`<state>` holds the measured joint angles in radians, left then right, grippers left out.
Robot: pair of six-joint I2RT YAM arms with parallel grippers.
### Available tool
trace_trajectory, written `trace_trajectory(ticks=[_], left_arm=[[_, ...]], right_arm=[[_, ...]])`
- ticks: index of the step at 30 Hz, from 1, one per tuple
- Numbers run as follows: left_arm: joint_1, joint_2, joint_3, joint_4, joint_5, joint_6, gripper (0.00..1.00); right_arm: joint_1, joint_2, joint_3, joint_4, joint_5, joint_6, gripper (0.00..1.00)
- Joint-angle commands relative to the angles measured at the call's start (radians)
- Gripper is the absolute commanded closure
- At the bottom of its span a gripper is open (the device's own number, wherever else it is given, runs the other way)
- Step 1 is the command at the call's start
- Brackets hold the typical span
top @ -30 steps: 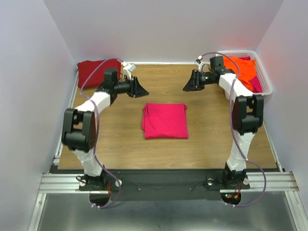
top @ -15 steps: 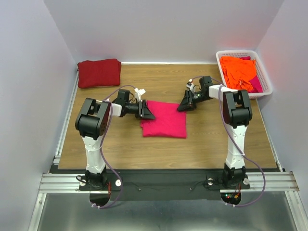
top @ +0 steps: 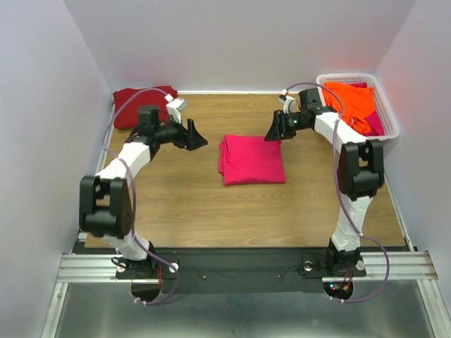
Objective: Fold and stack the t-shirts
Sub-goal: Fold the tshirt, then neatly place the folded tshirt to the corner
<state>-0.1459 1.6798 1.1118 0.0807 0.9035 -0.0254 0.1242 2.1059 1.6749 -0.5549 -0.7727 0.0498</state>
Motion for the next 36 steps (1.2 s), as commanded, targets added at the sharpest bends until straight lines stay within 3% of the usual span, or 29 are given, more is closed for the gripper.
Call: trace_trajectory(ticks=[1, 4, 5, 8, 11, 14, 25, 36], left_arm=[[0.026, -0.199, -0.076, -0.039, -0.147, 0.053, 0.04], [0.029, -0.313, -0.121, -0.058, -0.243, -0.013, 0.03], [0.032, -0.324, -0.121, -0.068, -0.258, -0.022, 0.03], [0.039, -0.357, -0.141, -0.079, -0.308, -0.08, 0.03], [0.046, -0.371, -0.171, -0.079, -0.328, -0.114, 0.03], [0.049, -0.368, -0.181, -0.079, -0.368, -0.126, 0.03], [0.058, -0.295, -0.168, -0.104, -0.362, -0.159, 0.02], [0.058, -0.266, -0.182, -0.085, -0.344, -0.182, 0.02]], right_arm=[[0.156, -0.219, -0.101, -0.008, 0.093, -0.117, 0.51], [0.322, -0.316, -0.185, -0.007, 0.397, -0.246, 0.5], [0.406, -0.326, -0.198, -0.005, 0.458, -0.263, 0.5], [0.508, -0.331, -0.224, 0.016, 0.643, -0.306, 0.5], [0.633, -0.291, -0.215, 0.036, 0.798, -0.335, 0.5], [0.683, -0.236, -0.199, 0.046, 0.89, -0.355, 0.51], [0.736, -0.132, -0.239, 0.085, 0.897, -0.37, 0.52], [0.77, -0.21, -0.216, 0.085, 0.888, -0.349, 0.52]])
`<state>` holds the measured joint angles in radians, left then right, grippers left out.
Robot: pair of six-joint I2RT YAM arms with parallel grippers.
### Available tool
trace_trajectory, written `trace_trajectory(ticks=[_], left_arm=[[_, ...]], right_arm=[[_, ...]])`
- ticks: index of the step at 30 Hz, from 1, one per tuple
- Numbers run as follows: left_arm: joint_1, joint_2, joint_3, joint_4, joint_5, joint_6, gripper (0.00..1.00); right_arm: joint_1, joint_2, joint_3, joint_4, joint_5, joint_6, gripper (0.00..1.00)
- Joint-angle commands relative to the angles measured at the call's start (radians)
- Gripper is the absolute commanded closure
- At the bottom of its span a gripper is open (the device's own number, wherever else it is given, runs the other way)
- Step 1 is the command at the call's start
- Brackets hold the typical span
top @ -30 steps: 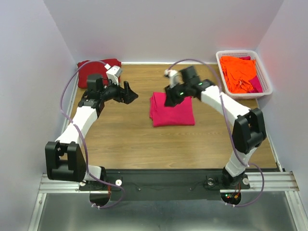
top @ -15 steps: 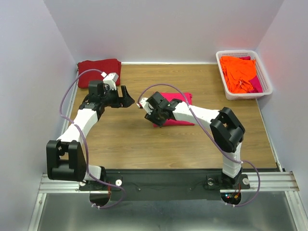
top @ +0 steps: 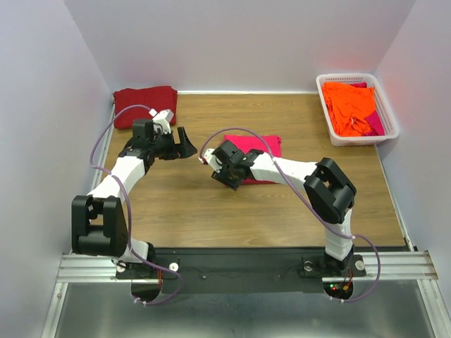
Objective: Fold and stack the t-shirts
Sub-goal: Neatly place the folded tshirt to the corner
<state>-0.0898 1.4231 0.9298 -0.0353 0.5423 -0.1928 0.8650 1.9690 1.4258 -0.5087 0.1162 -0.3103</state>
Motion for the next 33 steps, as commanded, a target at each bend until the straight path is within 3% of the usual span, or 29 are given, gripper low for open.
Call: trace_trajectory(ticks=[1, 14, 17, 20, 21, 33], left_arm=[[0.005, -0.007, 0.001, 0.031, 0.018, -0.019, 0.02], [0.067, 0.049, -0.009, 0.053, 0.103, -0.065, 0.02], [0.067, 0.065, -0.023, 0.067, 0.126, -0.073, 0.02], [0.064, 0.098, -0.037, 0.084, 0.163, -0.094, 0.02], [0.062, 0.109, -0.043, 0.092, 0.172, -0.124, 0.02], [-0.071, 0.301, -0.066, 0.465, 0.205, -0.511, 0.02]], right_arm=[[0.032, -0.068, 0.035, 0.039, -0.004, 0.011, 0.52], [0.045, 0.065, 0.016, 0.056, 0.007, -0.003, 0.57], [0.045, 0.088, 0.002, 0.067, 0.013, -0.003, 0.65], [0.043, 0.077, 0.002, 0.073, 0.02, 0.002, 0.86], [0.04, 0.067, 0.01, 0.073, 0.023, 0.01, 0.99], [-0.047, -0.111, 0.061, 0.072, -0.173, 0.059, 0.99]])
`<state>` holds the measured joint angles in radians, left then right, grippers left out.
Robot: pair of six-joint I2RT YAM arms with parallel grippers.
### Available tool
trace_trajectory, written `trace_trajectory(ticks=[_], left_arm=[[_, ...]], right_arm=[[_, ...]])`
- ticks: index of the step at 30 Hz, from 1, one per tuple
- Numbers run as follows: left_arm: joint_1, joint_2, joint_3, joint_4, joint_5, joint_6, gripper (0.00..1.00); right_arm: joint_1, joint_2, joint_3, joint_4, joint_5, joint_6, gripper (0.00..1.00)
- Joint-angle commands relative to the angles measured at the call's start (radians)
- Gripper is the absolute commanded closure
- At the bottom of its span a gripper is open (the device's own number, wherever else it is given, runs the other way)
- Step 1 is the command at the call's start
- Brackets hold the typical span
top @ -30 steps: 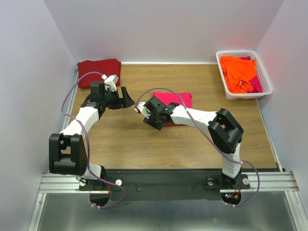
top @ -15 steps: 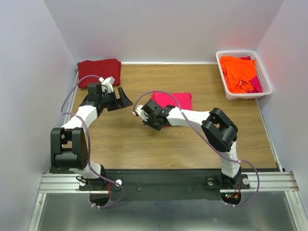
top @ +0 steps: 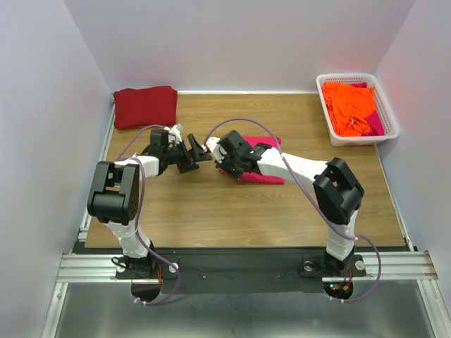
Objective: Fold and stack the t-shirts
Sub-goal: Neatly place the folded tshirt to the corner
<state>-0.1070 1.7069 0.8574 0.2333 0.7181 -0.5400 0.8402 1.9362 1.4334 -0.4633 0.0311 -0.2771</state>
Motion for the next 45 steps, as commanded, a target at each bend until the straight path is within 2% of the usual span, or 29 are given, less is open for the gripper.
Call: trace_trajectory(ticks=[1, 5, 8, 11, 18, 21, 24, 33, 37, 45], left_arm=[[-0.084, 0.028, 0.008, 0.213, 0.026, -0.181, 0.02], [-0.152, 0.071, -0.014, 0.316, 0.003, -0.305, 0.02], [-0.192, 0.079, -0.032, 0.36, -0.028, -0.34, 0.02], [-0.24, 0.091, -0.035, 0.371, -0.071, -0.365, 0.02], [-0.258, 0.175, -0.021, 0.374, -0.101, -0.44, 0.02], [-0.267, 0.207, 0.011, 0.373, -0.111, -0.459, 0.14], [-0.278, 0.22, 0.025, 0.371, -0.167, -0.482, 0.15], [-0.295, 0.255, 0.088, 0.334, -0.353, -0.468, 0.23], [-0.295, 0.28, 0.118, 0.331, -0.368, -0.449, 0.29], [-0.293, 0.316, 0.144, 0.342, -0.364, -0.428, 0.31]], right_arm=[[-0.026, -0.08, 0.053, 0.026, -0.089, 0.029, 0.99], [-0.05, -0.075, 0.058, 0.026, -0.102, 0.038, 0.99], [-0.061, -0.072, 0.067, 0.025, -0.117, 0.05, 0.99], [-0.064, -0.068, 0.074, 0.025, -0.132, 0.062, 0.99], [-0.066, -0.069, 0.094, 0.026, -0.168, 0.098, 0.99], [-0.066, -0.059, 0.099, 0.026, -0.171, 0.113, 0.99], [-0.066, -0.043, 0.111, 0.026, -0.169, 0.128, 0.99], [-0.066, -0.02, 0.125, 0.028, -0.158, 0.142, 0.99], [-0.066, -0.023, 0.128, 0.028, -0.166, 0.148, 0.99], [-0.066, -0.031, 0.124, 0.026, -0.195, 0.164, 0.99]])
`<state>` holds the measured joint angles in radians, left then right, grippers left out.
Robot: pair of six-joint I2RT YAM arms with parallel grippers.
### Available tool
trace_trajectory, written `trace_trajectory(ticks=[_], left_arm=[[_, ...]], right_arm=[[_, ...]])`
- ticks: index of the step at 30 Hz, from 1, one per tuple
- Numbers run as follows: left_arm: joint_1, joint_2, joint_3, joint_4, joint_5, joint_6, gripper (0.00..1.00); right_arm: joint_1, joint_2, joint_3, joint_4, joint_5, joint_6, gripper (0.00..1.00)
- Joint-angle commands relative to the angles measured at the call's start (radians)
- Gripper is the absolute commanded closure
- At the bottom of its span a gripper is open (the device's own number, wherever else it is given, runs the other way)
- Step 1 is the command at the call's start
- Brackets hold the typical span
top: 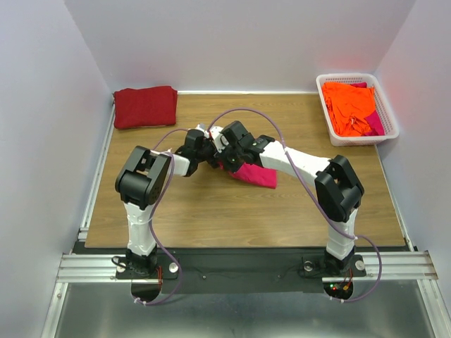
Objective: Fold and stack the t-shirts
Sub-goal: Neatly place the folded tshirt to the corner
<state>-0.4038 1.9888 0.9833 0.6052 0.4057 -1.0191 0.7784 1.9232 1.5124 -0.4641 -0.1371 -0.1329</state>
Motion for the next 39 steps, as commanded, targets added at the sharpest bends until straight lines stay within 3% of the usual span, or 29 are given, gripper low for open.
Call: trace_trajectory(ticks=[1, 4, 6, 7, 8, 9, 10, 13, 17, 19, 22, 32, 39], left_arm=[[0.003, 0.038, 0.02, -0.03, -0.05, 0.053, 0.32], [0.003, 0.044, 0.023, -0.021, -0.044, 0.06, 0.4], [0.003, 0.042, 0.026, -0.019, -0.041, 0.073, 0.62], [0.003, 0.039, 0.031, -0.025, -0.041, 0.097, 0.82], [0.003, 0.03, 0.057, -0.077, -0.056, 0.118, 0.88], [0.005, 0.025, 0.075, -0.103, -0.065, 0.149, 0.95], [0.006, 0.022, 0.124, -0.132, -0.074, 0.219, 1.0], [0.011, 0.045, 0.256, -0.33, -0.143, 0.414, 1.0], [0.036, 0.112, 0.483, -0.526, -0.22, 0.664, 1.0], [0.055, 0.133, 0.57, -0.573, -0.241, 0.704, 1.0], [0.077, 0.175, 0.653, -0.604, -0.275, 0.77, 1.0], [0.201, 0.318, 1.113, -0.754, -0.321, 0.948, 1.0], [0.237, 0.321, 1.273, -0.772, -0.38, 1.082, 1.0]], right_arm=[[-0.004, -0.018, 0.045, 0.027, -0.03, 0.018, 0.99], [-0.004, -0.016, 0.046, 0.027, -0.03, 0.019, 0.99], [-0.004, -0.013, 0.048, 0.027, -0.025, 0.022, 0.99], [-0.004, -0.01, 0.049, 0.027, -0.022, 0.024, 0.99], [-0.004, -0.009, 0.052, 0.025, -0.021, 0.026, 0.97], [-0.005, -0.013, 0.052, 0.025, -0.012, 0.029, 0.93], [-0.007, -0.021, 0.049, 0.025, -0.01, 0.032, 0.78], [-0.034, -0.073, 0.032, 0.024, -0.022, 0.047, 0.43], [-0.096, -0.13, -0.013, 0.015, -0.004, 0.049, 0.29], [-0.119, -0.159, -0.029, 0.009, 0.004, 0.053, 0.22], [-0.16, -0.185, -0.055, -0.004, 0.025, 0.05, 0.0], [-0.235, -0.253, -0.116, -0.03, 0.067, 0.027, 0.0], [-0.234, -0.23, -0.107, -0.03, 0.041, 0.029, 0.0]])
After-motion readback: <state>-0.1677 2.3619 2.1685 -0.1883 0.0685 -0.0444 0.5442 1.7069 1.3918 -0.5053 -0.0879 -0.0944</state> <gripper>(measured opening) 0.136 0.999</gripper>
